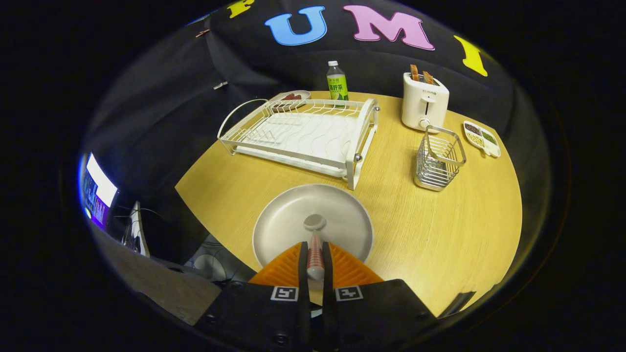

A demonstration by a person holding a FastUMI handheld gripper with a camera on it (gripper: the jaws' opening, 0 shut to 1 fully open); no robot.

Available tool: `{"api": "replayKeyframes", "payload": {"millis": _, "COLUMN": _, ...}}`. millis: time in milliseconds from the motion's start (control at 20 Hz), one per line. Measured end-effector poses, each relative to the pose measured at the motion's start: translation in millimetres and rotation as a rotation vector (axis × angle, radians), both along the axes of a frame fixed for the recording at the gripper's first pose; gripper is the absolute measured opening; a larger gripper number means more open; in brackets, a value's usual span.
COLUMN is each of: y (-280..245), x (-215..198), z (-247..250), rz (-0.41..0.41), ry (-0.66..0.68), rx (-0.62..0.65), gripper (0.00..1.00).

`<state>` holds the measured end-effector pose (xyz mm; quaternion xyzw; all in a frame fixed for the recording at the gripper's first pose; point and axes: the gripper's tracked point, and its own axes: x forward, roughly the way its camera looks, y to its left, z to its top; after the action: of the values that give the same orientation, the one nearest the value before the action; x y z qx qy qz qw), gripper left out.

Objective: Take the plate from the dish rack, then take the spoon from the basket and place it into the plate.

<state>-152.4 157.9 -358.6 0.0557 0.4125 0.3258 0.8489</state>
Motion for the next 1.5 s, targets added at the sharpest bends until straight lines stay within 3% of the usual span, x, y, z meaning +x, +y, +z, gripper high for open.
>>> {"api": "replayKeyframes", "payload": {"millis": 250, "y": -3, "x": -7, "z": -33, "rz": 0.04, "ry": 0.041, "rx": -0.069, "gripper": 0.15}}
{"api": "replayKeyframes", "payload": {"millis": 700, "y": -13, "x": -7, "z": -54, "rz": 0.013, "ry": 0.066, "rx": -0.122, "gripper": 0.22}}
{"api": "replayKeyframes", "payload": {"millis": 800, "y": -18, "x": -5, "z": -55, "rz": -0.002, "ry": 0.063, "rx": -0.122, "gripper": 0.33}}
{"api": "replayKeyframes", "payload": {"millis": 900, "y": -17, "x": -4, "z": -52, "rz": -0.01, "ry": 0.061, "rx": -0.112, "gripper": 0.5}}
{"api": "replayKeyframes", "payload": {"millis": 950, "y": -17, "x": -4, "z": -49, "rz": -0.012, "ry": 0.055, "rx": -0.109, "gripper": 0.67}}
{"api": "replayKeyframes", "payload": {"millis": 1050, "y": -19, "x": -2, "z": -45, "rz": -0.018, "ry": 0.04, "rx": -0.11, "gripper": 0.9}}
{"api": "replayKeyframes", "payload": {"millis": 1200, "y": -22, "x": 5, "z": -30, "rz": -0.042, "ry": -0.002, "rx": -0.099, "gripper": 1.0}}
{"api": "replayKeyframes", "payload": {"millis": 1500, "y": -37, "x": 44, "z": 27, "rz": -0.121, "ry": -0.166, "rx": -0.106, "gripper": 1.0}}
